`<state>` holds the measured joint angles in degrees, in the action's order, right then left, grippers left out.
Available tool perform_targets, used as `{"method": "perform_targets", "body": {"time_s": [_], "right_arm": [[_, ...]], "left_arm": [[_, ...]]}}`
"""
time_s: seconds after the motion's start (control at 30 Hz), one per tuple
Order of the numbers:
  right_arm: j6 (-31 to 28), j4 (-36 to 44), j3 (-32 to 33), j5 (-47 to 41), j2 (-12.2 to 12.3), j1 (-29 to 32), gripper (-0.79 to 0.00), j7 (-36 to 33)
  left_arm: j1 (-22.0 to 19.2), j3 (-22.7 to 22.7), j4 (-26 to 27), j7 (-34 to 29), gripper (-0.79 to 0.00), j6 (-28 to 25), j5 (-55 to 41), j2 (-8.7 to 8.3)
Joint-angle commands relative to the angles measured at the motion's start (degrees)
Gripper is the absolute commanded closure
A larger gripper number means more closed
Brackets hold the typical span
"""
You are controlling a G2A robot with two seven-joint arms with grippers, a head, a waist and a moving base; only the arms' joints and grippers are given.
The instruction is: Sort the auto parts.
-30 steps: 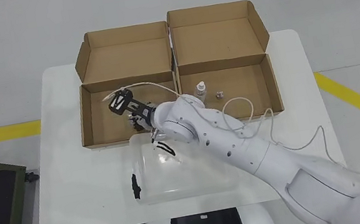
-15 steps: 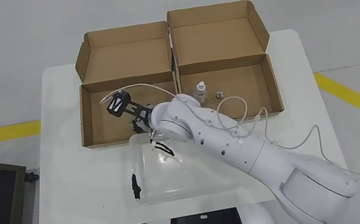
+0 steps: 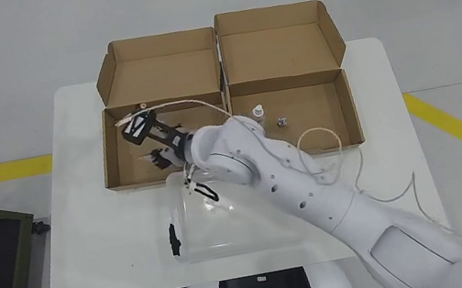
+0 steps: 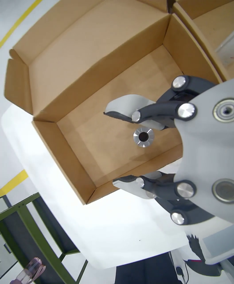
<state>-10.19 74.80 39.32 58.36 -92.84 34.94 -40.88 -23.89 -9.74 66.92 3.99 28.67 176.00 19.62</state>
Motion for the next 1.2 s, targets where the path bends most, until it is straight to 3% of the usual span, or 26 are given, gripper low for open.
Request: {"method": "perform_targets", "body": {"time_s": [0.0, 0.07, 0.27, 0.63, 1.17], "right_arm": [[-1.41, 4.45, 2.27, 0.7, 1.02, 2.46, -0.64, -0.48], [-3.93, 7.96, 4.53, 0.32, 1.95, 4.91, -0.785, -0.63], [-9.8, 16.16, 11.19, 4.12, 4.71, 12.25, -0.785, 1.51], [-19.74, 29.0, 24.63, 9.9, 9.09, 28.69, -0.785, 12.72], [-18.93, 43.95, 42.78, 17.38, 13.0, 56.21, -0.785, 31.38]], "left_arm": [[0.0, 0.0, 0.0, 0.0, -0.785, 0.0, 0.0, 0.0], [0.0, 0.0, 0.0, 0.0, -0.785, 0.0, 0.0, 0.0], [0.0, 0.0, 0.0, 0.0, -0.785, 0.0, 0.0, 0.0], [0.0, 0.0, 0.0, 0.0, -0.785, 0.0, 0.0, 0.0], [0.0, 0.0, 0.0, 0.0, -0.785, 0.0, 0.0, 0.0]]}}
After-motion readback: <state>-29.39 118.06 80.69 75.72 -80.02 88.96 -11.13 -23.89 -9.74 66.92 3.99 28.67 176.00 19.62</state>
